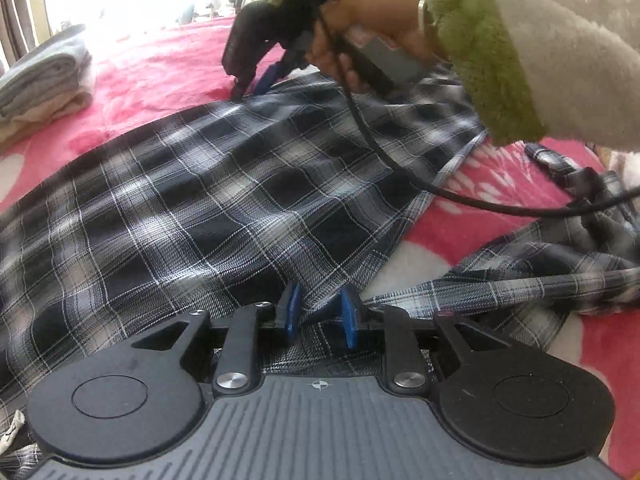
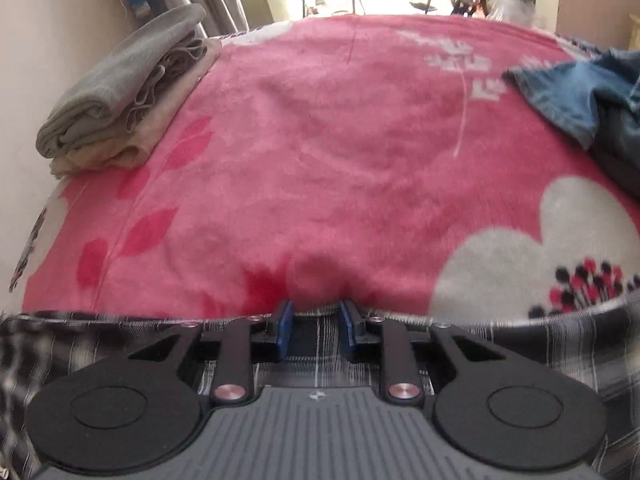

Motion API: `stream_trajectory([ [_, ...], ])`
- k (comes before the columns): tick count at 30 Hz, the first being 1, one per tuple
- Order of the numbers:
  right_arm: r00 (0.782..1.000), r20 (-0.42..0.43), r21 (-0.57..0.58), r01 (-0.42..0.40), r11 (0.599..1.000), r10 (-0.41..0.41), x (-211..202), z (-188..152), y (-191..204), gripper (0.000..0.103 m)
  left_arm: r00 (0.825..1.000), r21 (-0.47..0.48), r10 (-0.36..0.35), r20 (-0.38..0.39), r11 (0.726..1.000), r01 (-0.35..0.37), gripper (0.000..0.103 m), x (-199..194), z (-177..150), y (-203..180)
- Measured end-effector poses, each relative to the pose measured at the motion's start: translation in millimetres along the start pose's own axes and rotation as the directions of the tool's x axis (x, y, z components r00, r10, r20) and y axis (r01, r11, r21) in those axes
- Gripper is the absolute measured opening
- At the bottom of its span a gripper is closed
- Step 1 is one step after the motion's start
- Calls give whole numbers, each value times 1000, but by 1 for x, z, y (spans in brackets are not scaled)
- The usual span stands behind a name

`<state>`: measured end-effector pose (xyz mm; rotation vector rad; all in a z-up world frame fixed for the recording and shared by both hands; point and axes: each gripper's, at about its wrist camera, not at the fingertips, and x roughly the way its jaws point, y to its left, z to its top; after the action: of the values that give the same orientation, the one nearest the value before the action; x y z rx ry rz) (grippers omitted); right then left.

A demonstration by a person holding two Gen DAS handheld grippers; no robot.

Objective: Fold clothes

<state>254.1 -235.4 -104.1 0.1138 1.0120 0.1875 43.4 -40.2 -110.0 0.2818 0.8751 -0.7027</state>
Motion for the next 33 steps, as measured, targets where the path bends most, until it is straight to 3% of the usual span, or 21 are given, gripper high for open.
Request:
stream_trajectory([
  [3, 998, 30, -33, 60, 998, -59, -3, 4, 3, 26, 1000, 14, 1, 3, 1000, -2, 22, -3, -5, -3],
  [8, 987, 157, 60, 14, 998, -23, -46, -2, -21, 27, 1000, 26, 3, 2, 1000, -3, 22, -4, -7, -5],
  [12, 983, 170, 80, 54, 995, -67, -83, -26, -60, 27, 1000, 35, 10, -7, 999, -10, 22, -3, -6, -7],
  [16, 964, 151, 133, 199, 971, -218, -92, -32, -128, 27, 1000, 44, 17, -16, 999, -16, 22, -2, -5, -9],
  [20, 953, 32, 253, 284, 925, -301, -63, -23, -207, 28, 999, 55, 34, -27, 998, -32, 22, 0, -3, -13],
  [25, 939, 85, 293, 297, 909, -334, -36, 5, -253, 25, 996, 111, 67, -55, 992, -61, 22, 1, 1, -22],
  [27, 947, 83, 341, 266, 902, -310, -36, 14, -263, 26, 995, 125, 73, -64, 990, -65, 22, 2, 2, -24],
  [30, 961, 166, 342, 153, 927, -220, -67, 17, -269, 26, 995, 127, 73, -72, 990, -64, 22, 1, 2, -21],
  [33, 953, 233, 240, 136, 961, -193, -115, 9, -269, 27, 995, 134, 65, -75, 989, -55, 22, 2, 2, -20],
])
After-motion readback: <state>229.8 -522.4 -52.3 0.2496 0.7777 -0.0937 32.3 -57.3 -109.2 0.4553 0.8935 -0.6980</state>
